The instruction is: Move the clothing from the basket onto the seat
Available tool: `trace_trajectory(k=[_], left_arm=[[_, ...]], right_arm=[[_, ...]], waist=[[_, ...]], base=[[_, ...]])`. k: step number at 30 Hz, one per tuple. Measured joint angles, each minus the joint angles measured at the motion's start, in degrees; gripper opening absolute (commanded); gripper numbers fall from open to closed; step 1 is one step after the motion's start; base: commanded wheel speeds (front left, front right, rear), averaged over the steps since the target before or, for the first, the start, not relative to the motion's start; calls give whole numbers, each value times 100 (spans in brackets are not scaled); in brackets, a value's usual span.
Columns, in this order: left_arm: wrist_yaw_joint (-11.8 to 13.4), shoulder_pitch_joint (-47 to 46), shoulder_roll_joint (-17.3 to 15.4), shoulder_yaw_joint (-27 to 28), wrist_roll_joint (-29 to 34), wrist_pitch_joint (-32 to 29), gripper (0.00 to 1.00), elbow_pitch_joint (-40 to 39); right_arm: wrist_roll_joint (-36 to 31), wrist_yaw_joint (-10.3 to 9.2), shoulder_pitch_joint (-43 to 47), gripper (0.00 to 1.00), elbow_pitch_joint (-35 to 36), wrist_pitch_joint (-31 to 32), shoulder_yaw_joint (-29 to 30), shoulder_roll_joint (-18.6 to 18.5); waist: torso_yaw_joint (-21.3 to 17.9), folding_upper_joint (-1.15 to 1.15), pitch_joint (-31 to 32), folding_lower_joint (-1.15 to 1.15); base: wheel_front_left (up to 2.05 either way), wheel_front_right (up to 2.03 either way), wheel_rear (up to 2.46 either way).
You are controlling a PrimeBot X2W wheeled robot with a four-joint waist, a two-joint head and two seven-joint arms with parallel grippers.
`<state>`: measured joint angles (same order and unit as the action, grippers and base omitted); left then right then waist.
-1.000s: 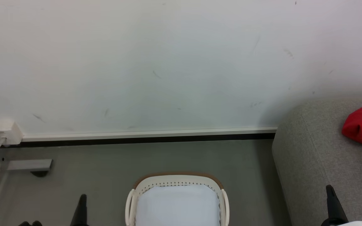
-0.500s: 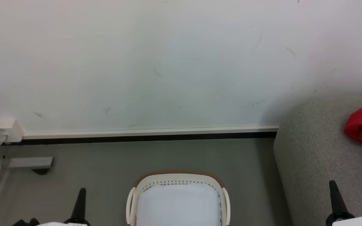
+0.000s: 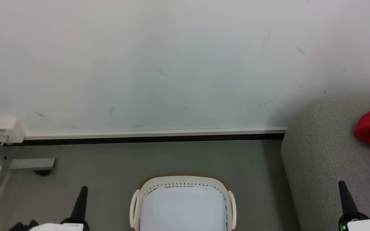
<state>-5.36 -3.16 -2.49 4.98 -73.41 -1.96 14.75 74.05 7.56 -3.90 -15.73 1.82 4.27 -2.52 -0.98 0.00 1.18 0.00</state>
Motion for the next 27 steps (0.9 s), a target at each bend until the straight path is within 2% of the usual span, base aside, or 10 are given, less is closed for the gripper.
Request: trace_trajectory(k=[27], left_arm=[[-143,-189,-10,98,-1272,-308,0,-38]], right_arm=[[1226,0,-146,0,107,322,153,-7]], waist=[[62,0,-87,0]], base=[[0,0,0]])
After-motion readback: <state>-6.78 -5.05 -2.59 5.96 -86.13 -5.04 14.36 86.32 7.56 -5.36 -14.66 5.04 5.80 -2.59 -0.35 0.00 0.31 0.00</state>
